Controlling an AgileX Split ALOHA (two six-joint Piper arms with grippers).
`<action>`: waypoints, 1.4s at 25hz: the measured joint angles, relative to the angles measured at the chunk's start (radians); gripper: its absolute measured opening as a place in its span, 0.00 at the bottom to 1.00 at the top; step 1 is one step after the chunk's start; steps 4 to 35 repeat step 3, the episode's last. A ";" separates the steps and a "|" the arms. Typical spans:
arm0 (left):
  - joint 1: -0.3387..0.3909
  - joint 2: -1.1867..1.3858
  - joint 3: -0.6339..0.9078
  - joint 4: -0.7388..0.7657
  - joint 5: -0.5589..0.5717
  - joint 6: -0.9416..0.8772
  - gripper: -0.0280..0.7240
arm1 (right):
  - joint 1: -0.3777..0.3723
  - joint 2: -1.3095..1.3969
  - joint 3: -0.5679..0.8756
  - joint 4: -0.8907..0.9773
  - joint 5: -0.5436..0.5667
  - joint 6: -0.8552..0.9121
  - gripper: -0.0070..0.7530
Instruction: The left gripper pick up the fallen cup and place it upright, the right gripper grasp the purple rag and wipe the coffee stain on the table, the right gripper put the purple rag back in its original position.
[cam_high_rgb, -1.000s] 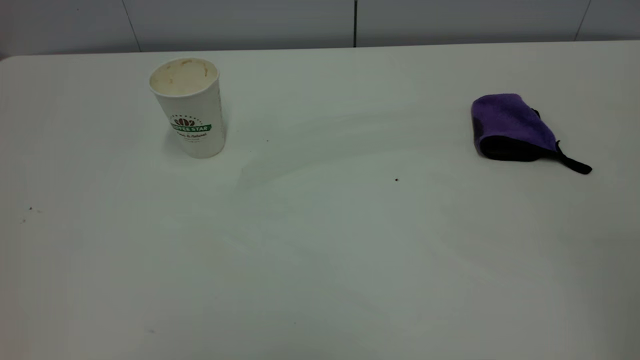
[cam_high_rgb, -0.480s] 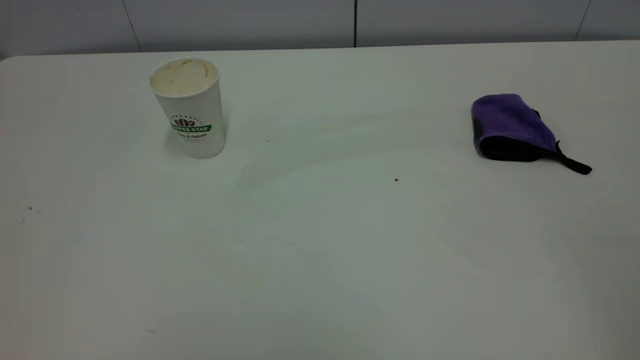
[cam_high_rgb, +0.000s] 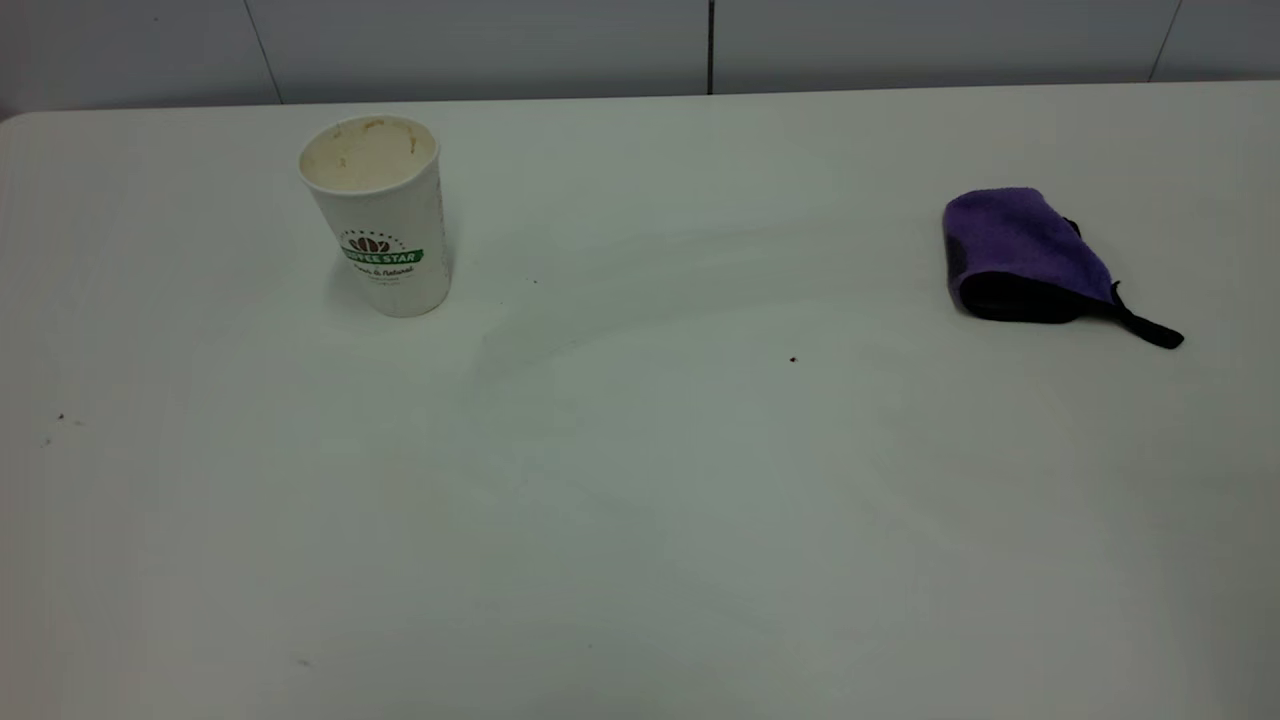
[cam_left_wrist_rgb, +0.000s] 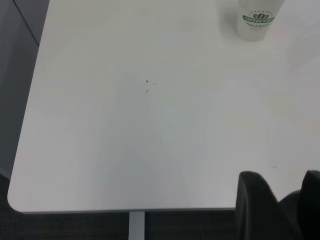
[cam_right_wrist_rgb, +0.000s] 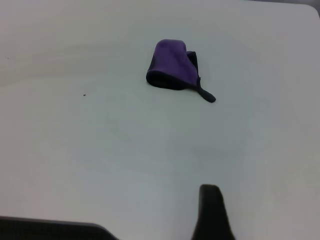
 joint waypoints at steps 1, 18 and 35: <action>0.000 0.000 0.000 0.000 0.000 0.000 0.36 | 0.000 0.000 0.000 0.000 0.000 0.000 0.76; 0.000 0.000 0.000 0.000 0.000 -0.001 0.36 | 0.000 0.000 0.000 0.000 0.000 0.000 0.75; 0.000 0.000 0.000 0.000 0.000 -0.001 0.36 | 0.000 0.000 0.000 0.000 0.000 0.000 0.75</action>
